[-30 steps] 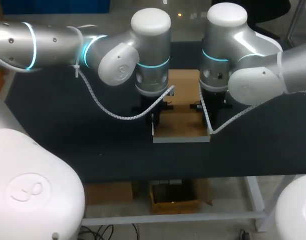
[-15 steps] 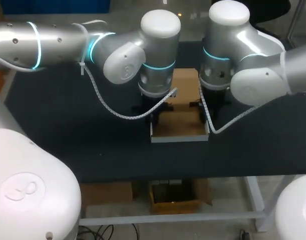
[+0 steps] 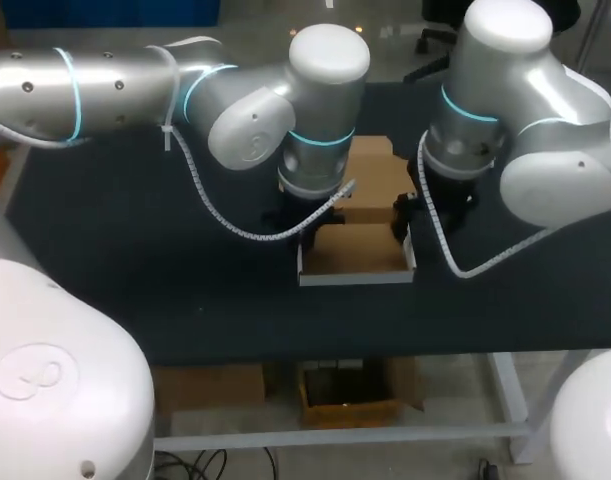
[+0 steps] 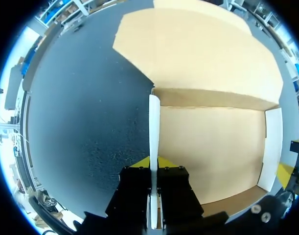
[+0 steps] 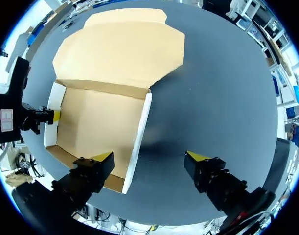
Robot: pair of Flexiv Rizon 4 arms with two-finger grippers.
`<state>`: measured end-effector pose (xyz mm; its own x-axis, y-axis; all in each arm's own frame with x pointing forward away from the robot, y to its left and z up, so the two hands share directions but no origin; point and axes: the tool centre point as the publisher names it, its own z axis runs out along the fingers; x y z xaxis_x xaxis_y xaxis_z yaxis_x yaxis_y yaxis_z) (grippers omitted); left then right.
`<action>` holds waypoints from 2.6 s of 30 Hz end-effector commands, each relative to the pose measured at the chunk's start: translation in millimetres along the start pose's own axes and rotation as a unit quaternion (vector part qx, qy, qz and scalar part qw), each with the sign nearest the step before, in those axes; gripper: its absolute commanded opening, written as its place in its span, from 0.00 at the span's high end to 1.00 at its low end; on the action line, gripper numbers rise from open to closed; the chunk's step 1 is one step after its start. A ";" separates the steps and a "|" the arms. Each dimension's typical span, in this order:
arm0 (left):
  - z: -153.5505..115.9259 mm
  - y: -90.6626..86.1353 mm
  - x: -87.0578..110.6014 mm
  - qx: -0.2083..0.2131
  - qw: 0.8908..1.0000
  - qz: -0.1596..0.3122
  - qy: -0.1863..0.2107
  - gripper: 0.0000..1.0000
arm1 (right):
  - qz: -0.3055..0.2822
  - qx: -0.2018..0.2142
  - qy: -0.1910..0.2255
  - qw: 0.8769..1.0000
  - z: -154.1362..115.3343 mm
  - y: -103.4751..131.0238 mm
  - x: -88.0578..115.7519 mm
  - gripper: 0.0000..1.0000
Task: Assemble the packaging by folding the flat box into shape, placing the metal phone stand inside, and closing the box properly
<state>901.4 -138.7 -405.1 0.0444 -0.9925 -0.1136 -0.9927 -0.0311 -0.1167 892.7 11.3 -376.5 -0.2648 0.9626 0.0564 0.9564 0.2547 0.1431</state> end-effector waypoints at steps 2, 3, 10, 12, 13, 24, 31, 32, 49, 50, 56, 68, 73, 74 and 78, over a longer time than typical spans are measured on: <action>-1.6 2.0 -5.2 0.004 1.000 0.002 0.001 1.00 | -0.071 -0.072 0.045 0.994 -19.8 -20.0 -16.8 0.00; -1.6 2.0 -6.0 0.005 1.000 0.003 0.001 1.00 | -0.086 -0.081 0.052 0.992 -22.9 -21.5 -18.7 0.00; -1.5 0.7 -10.0 0.005 1.000 0.007 -0.005 1.00 | -0.171 -0.137 0.124 0.968 -39.0 -29.0 -37.5 0.00; -1.1 0.4 -11.0 0.002 1.000 0.010 -0.006 1.00 | -0.194 -0.148 0.144 0.959 -42.6 -31.2 -41.5 0.00; -0.8 0.1 -11.6 0.000 1.000 0.010 -0.006 1.00 | -0.192 -0.146 0.149 0.959 -44.4 -31.3 -43.5 0.00; 0.6 -0.1 -19.4 -0.014 1.000 0.017 0.009 1.00 | -0.192 -0.146 0.149 0.959 -44.4 -31.3 -43.5 0.00; 0.0 1.0 -24.0 -0.020 0.999 0.022 0.019 1.00 | -0.192 -0.146 0.149 0.959 -44.4 -31.3 -43.5 0.00; 0.2 1.3 -24.6 -0.020 0.999 0.022 0.019 1.00 | -0.197 -0.145 0.147 0.958 -44.4 -31.2 -44.9 0.00; 4.4 -0.8 -31.0 -0.035 0.999 0.035 0.020 1.00 | -0.372 -0.214 0.202 0.880 -99.1 -82.7 -65.7 0.00; 5.0 -1.2 -31.1 -0.036 0.999 0.036 0.019 1.00 | -0.378 -0.216 0.203 0.877 -100.7 -83.9 -65.7 0.00; 6.6 -2.0 -32.0 -0.042 0.999 0.032 0.006 1.00 | -0.395 -0.217 0.203 0.870 -108.2 -90.8 -64.4 0.00; 6.6 -2.6 -32.8 -0.026 0.996 -0.018 -0.077 1.00 | -0.411 -0.211 0.204 0.863 -110.2 -93.5 -63.9 0.00; 6.7 -2.8 -33.9 -0.019 0.995 -0.020 -0.093 1.00 | -0.413 -0.209 0.202 0.863 -109.9 -93.7 -64.6 0.00; 6.7 -2.7 -34.3 -0.018 0.995 -0.018 -0.094 1.00 | -0.413 -0.209 0.202 0.863 -109.8 -93.8 -64.6 0.00; 6.3 -2.7 -35.5 -0.011 0.995 -0.013 -0.099 1.00 | -0.413 -0.207 0.201 0.864 -109.3 -93.6 -64.3 0.00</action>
<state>903.6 -99.6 -406.6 0.0857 -0.9615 -0.2612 -0.9934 -0.0624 -0.0960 806.1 -84.5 -285.6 -0.9362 0.3393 0.0919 0.3177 0.7048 0.6343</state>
